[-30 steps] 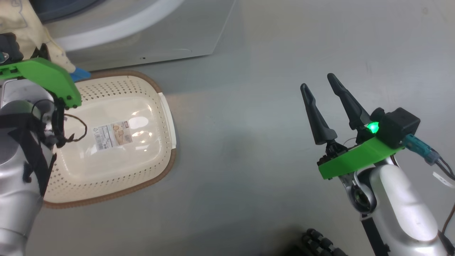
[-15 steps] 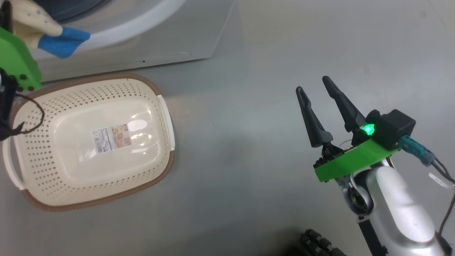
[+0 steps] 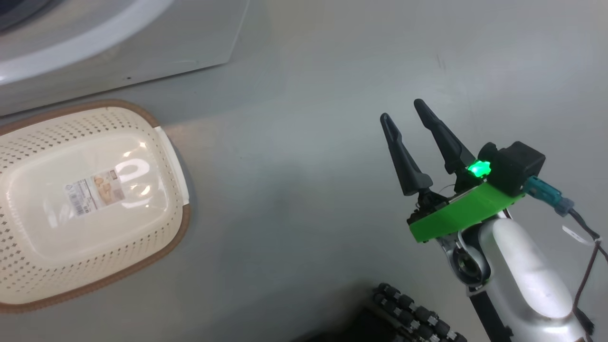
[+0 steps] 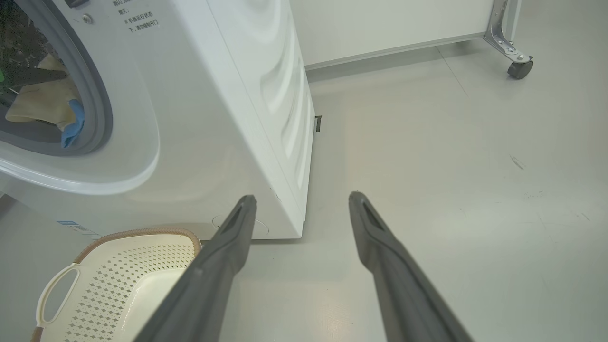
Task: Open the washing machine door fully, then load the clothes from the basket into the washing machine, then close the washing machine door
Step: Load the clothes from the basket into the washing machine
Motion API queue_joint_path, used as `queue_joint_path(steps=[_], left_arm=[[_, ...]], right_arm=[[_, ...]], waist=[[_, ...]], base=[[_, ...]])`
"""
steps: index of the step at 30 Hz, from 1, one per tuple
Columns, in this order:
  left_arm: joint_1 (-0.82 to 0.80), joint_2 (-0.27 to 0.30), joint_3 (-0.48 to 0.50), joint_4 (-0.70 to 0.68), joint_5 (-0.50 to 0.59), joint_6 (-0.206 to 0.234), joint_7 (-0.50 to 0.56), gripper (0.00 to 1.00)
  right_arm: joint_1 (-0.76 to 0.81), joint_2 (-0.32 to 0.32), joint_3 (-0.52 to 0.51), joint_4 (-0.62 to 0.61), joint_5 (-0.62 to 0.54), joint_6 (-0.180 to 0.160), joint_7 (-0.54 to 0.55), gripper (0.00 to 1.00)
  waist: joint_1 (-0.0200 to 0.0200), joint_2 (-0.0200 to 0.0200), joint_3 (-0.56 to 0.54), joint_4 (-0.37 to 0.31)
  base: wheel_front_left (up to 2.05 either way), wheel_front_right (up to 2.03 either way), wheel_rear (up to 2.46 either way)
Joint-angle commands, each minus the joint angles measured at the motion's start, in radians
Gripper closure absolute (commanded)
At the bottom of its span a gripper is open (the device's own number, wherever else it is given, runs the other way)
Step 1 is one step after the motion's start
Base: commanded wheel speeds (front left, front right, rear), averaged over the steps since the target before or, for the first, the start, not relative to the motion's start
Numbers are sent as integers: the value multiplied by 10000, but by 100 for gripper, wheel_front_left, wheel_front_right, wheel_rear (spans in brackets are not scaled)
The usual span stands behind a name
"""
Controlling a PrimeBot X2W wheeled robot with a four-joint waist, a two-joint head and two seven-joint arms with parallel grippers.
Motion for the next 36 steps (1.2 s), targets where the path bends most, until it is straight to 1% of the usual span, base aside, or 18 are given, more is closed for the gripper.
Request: queue_joint_path(steps=[1,4,8,10,13,14,17,20,22,26,27,28,29,30,36], left_arm=[[-538,622,421,-77,210,-54,-235,100],[-1084,699,371,479,508,-236,-763,100],[-1953,825,311,1207,956,-555,-1745,100],[-2363,799,291,1524,1132,-652,-2252,100],[-2858,694,305,1926,1309,-718,-3031,100],[-2858,694,305,1926,1309,-718,-3031,100],[-3390,637,305,2414,1493,-819,-3805,100],[-3806,544,364,2923,1614,-767,-4537,100],[-3917,388,402,3386,1488,-802,-4613,100],[-4152,108,439,4130,1151,-1045,-4387,100],[-4203,24,457,4283,1059,-1095,-4336,90],[-4244,-84,492,4418,938,-1134,-4270,70],[-4285,-185,513,4513,845,-1172,-4235,18],[-4307,-249,478,4593,825,-1200,-4192,0],[-4430,-459,359,4853,744,-1317,-4159,0]], right_arm=[[27,-14,189,-297,113,-29,-95,0],[-12,-14,254,-339,225,-29,-95,0],[-83,-14,349,-397,341,-29,-95,0],[-110,-14,383,-420,364,-29,-95,0],[-123,-14,419,-434,383,-29,-95,0],[-123,-14,419,-434,383,-29,-95,0],[-168,-14,458,-440,389,-29,-95,0],[-213,-14,483,-449,380,-29,-95,0],[-231,-14,494,-458,365,-29,-95,0],[-249,-14,502,-464,320,-29,-95,0],[-257,-14,504,-464,311,-29,-95,0],[-263,-14,501,-460,299,-29,-95,0],[-270,-14,491,-457,287,-29,-95,0],[-276,-14,479,-455,278,-29,-95,0],[-357,-14,448,-414,242,-29,-95,0]], waist=[[-1,0,254,-279],[-1,0,466,-492],[-1,0,766,-715],[-1,0,905,-776],[-1,0,1063,-804],[-1,0,1063,-804],[-1,0,1180,-816],[-1,0,1249,-808],[-1,0,1271,-787],[-1,0,1335,-729],[-1,0,1347,-715],[-1,0,1359,-695],[-1,0,1374,-673],[-1,0,1379,-651],[-1,0,1392,-567]], base=[[0,0,0],[0,0,0],[0,0,0],[0,0,0],[0,0,0],[0,0,0],[0,0,0],[0,0,0],[0,0,0],[0,0,0],[0,0,0],[0,0,0],[0,0,0],[0,0,0],[0,0,0]])
